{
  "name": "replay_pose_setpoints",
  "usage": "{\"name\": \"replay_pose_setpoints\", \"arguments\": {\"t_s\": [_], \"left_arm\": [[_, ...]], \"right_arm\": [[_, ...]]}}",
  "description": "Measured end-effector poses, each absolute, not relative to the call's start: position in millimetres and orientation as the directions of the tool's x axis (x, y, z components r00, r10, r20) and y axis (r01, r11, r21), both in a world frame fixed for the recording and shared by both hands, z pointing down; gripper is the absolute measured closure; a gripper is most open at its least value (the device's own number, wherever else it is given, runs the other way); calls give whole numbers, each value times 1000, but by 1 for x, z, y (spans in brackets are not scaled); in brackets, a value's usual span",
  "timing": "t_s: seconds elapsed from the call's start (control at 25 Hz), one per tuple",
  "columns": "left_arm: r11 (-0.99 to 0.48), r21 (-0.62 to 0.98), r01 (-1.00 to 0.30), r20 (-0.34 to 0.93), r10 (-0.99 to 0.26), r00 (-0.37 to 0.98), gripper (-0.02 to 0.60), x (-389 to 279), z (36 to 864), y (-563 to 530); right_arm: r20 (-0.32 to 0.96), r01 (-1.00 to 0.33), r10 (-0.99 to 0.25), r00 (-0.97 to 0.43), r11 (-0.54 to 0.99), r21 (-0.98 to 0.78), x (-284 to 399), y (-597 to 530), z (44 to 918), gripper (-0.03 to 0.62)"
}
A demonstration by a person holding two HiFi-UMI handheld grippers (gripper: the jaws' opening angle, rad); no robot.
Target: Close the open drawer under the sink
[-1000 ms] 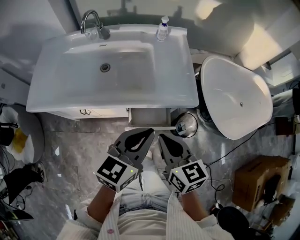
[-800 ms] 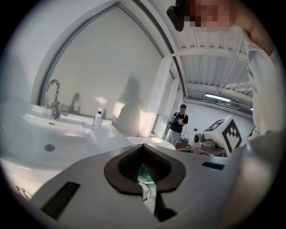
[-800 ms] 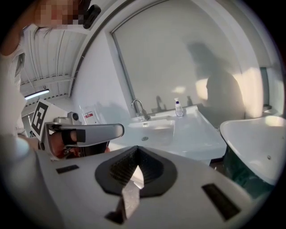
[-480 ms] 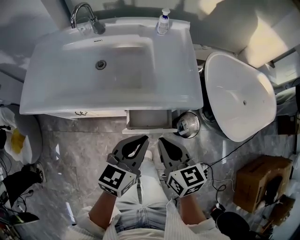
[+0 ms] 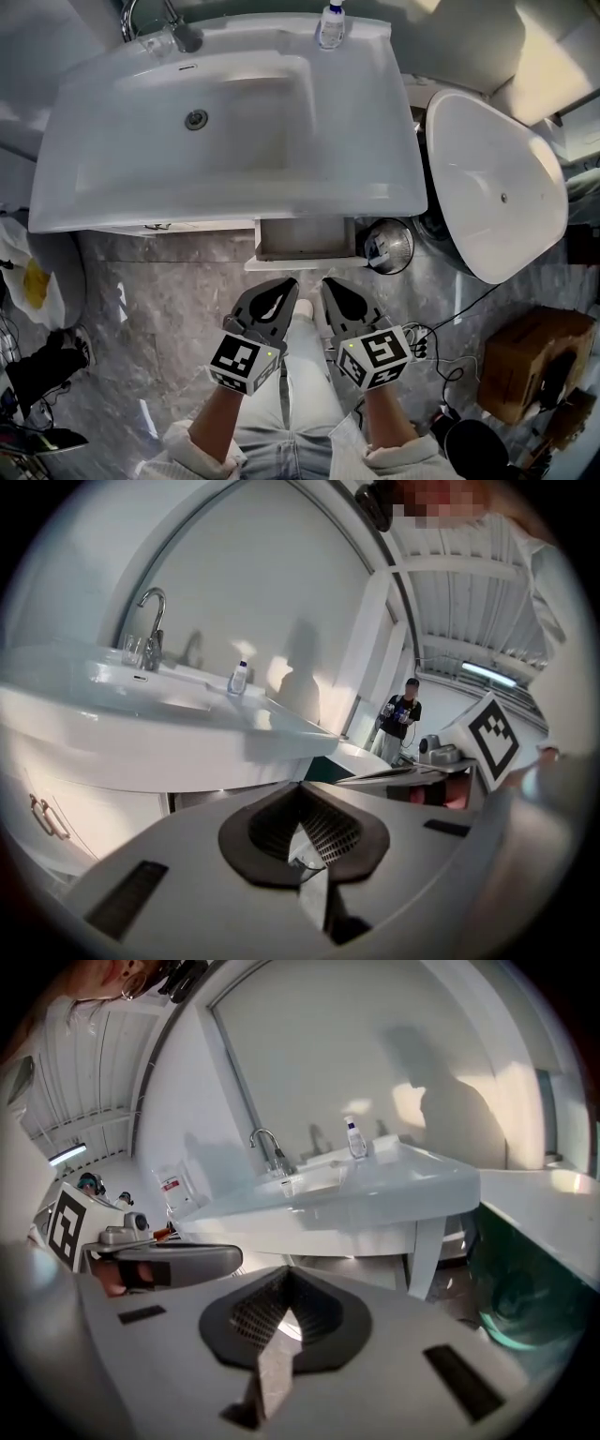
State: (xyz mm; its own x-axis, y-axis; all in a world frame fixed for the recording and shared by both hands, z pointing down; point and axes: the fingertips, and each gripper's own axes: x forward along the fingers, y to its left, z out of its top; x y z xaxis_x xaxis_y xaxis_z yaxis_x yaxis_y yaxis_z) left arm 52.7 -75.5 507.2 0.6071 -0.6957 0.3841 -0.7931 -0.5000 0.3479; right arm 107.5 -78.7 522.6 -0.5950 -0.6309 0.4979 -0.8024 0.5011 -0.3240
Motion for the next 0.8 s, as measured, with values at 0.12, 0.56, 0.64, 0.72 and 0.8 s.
{"name": "replay_pose_setpoints", "arguments": {"t_s": [0.12, 0.56, 0.64, 0.72, 0.8], "left_arm": [[-478, 365, -799, 403, -693, 598, 566, 51, 528, -73], [-431, 364, -826, 460, -688, 561, 566, 51, 589, -68], [-428, 360, -829, 466, -687, 557, 566, 51, 599, -69], [-422, 359, -832, 478, -683, 553, 566, 51, 610, -68], [-418, 356, -835, 491, -677, 549, 566, 51, 620, -68]], "right_arm": [[511, -803, -622, -594, 499, -326, 108, -78, 545, 585], [546, -811, -604, -581, 486, -326, 116, -75, 609, 585], [548, -813, -604, -579, 479, -330, 118, -76, 618, 585], [559, -818, -601, -572, 472, -329, 119, -76, 628, 585], [578, -826, -595, -559, 464, -320, 120, -77, 639, 585]]}}
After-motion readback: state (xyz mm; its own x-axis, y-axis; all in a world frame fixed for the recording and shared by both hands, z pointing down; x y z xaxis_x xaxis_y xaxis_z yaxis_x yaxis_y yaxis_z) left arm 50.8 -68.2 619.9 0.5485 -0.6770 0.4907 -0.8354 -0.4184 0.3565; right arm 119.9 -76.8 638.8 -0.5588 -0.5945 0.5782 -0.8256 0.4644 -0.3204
